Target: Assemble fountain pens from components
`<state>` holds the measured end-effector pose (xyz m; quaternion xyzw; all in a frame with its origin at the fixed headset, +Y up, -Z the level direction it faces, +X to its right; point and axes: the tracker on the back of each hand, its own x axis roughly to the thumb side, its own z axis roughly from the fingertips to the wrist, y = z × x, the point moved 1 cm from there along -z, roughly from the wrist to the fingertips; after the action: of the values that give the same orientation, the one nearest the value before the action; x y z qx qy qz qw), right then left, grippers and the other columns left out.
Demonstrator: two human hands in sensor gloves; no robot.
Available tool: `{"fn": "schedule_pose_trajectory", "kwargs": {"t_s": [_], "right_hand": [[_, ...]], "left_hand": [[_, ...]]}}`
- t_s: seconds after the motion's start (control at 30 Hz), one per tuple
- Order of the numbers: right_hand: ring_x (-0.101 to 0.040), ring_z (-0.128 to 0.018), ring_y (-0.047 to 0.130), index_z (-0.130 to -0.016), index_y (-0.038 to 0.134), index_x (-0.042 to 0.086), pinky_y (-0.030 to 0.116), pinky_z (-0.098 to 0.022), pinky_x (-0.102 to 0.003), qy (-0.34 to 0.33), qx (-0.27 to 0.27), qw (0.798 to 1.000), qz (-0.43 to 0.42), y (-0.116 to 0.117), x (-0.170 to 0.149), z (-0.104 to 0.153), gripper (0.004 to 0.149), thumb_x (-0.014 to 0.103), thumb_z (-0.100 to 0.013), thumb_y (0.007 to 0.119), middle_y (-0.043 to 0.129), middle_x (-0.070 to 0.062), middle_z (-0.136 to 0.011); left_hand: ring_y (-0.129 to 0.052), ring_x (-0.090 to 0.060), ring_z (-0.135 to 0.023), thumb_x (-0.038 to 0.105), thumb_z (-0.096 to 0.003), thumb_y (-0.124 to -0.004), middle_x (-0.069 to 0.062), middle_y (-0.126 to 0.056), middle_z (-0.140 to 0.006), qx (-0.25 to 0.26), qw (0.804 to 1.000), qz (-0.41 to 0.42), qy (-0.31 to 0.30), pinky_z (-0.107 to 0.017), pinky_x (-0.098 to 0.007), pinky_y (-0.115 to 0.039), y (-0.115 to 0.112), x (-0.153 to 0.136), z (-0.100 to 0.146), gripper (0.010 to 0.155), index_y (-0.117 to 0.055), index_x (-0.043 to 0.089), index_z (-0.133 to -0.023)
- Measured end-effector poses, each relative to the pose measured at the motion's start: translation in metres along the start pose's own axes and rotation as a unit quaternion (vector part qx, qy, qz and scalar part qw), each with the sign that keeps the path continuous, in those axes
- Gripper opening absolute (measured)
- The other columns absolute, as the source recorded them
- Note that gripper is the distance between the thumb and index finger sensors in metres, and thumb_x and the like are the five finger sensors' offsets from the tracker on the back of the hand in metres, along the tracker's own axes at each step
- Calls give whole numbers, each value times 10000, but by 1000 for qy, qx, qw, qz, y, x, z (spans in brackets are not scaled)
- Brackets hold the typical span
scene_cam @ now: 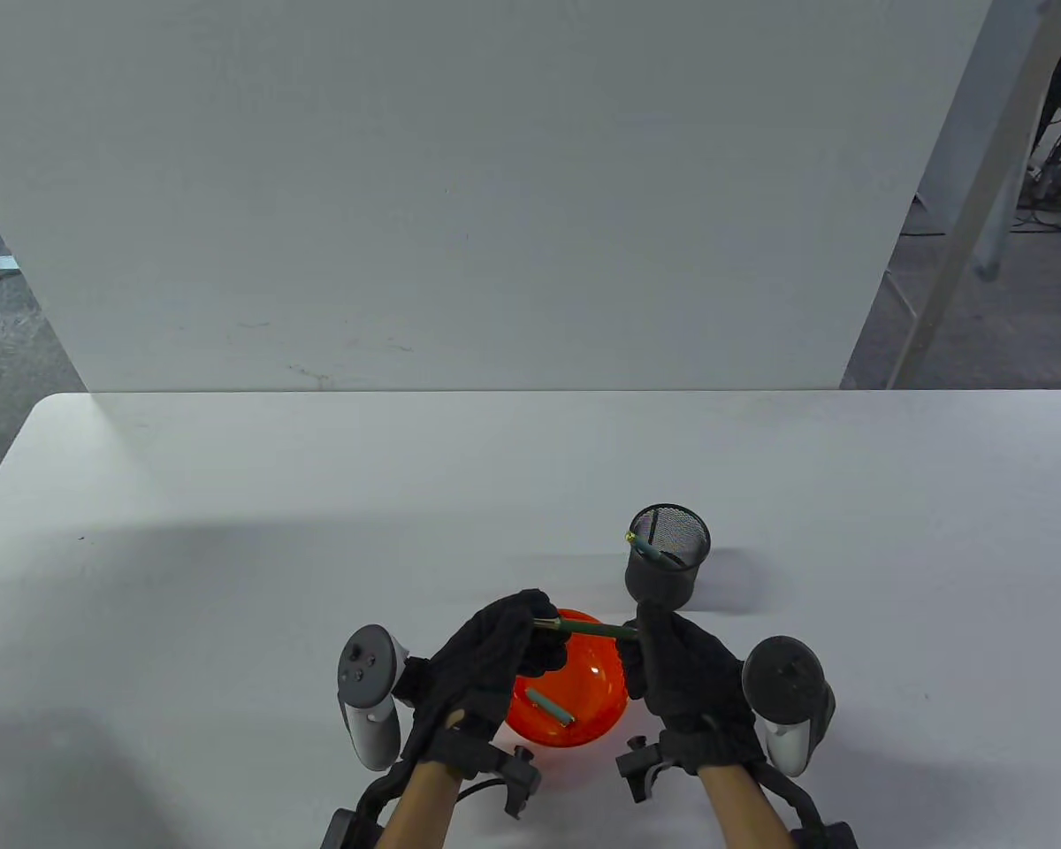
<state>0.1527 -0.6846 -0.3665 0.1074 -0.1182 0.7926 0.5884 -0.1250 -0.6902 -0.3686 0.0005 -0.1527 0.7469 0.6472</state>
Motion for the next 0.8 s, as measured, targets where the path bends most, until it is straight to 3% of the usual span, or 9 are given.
{"fn": "schedule_pose_trajectory", "kwargs": {"t_s": [0.03,0.1,0.13,0.27,0.37,0.47,0.67,0.73,0.8], "right_hand": [[-177,-358,991,-697,911,186,858,-405,-444,-7,6,1000,0,-1,2,0,579,605,-597,525,967,18,-459],[-200,-521,983,-1020,702,147,847,-450,-448,-23,2,1000,-3,-4,6,1,675,635,-571,575,925,-3,-705],[-211,-563,968,-1088,609,152,838,-465,-451,-37,11,999,-16,-5,9,1,701,623,-569,606,887,-34,-817],[-205,-620,959,-1040,689,197,840,-481,-446,-51,33,997,-42,-9,19,1,528,461,-587,752,884,-27,-867],[-186,-609,972,-1001,736,192,856,-472,-427,-52,31,998,-10,-9,19,5,491,433,-575,781,903,-26,-845],[-148,-491,1009,-870,851,167,884,-412,-395,-33,-4,999,-5,-11,15,5,426,457,-579,740,983,-22,-674],[-69,-228,985,-562,948,211,901,-290,-346,-31,-63,995,65,-8,16,9,533,602,-587,586,973,94,-325],[-87,-244,990,-574,950,203,897,-303,-363,-32,-42,998,46,-8,16,7,573,607,-588,544,980,77,-340],[-141,-381,1004,-802,886,141,878,-370,-404,-36,-20,999,-2,-6,14,7,626,617,-573,549,986,16,-532]], "left_hand": [[-1030,-261,-657,434,-619,-691,-89,-949,-874,2,1000,-1,-4,-538,-485,-813,0,2,0,448,-791,188,-981],[-1035,-253,-654,435,-621,-687,-83,-953,-871,7,1000,-16,-11,-536,-480,-819,0,7,0,448,-789,190,-982],[-1034,-253,-654,434,-620,-687,-85,-953,-870,9,1000,-18,-12,-535,-481,-819,1,8,1,448,-788,189,-982],[-1035,-245,-657,438,-623,-680,-75,-951,-874,2,1000,-5,-7,-538,-474,-821,-1,5,3,447,-783,195,-984],[-1030,-262,-655,433,-619,-689,-88,-950,-872,5,1000,12,0,-538,-486,-812,-3,2,5,448,-788,188,-981],[-1032,-252,-659,436,-620,-682,-82,-946,-877,-17,999,-31,-11,-539,-480,-816,-7,4,5,449,-779,195,-987],[-1036,-252,-650,435,-616,-689,-81,-956,-867,-24,999,-19,-18,-535,-479,-819,-9,4,4,448,-791,193,-979],[-1035,-252,-652,437,-617,-689,-81,-954,-869,-23,999,-16,-18,-536,-479,-818,-7,5,4,448,-790,194,-980],[-1032,-239,-664,444,-622,-678,-68,-948,-879,-4,1000,-14,-20,-546,-468,-820,-3,6,4,448,-776,206,-989]]}}
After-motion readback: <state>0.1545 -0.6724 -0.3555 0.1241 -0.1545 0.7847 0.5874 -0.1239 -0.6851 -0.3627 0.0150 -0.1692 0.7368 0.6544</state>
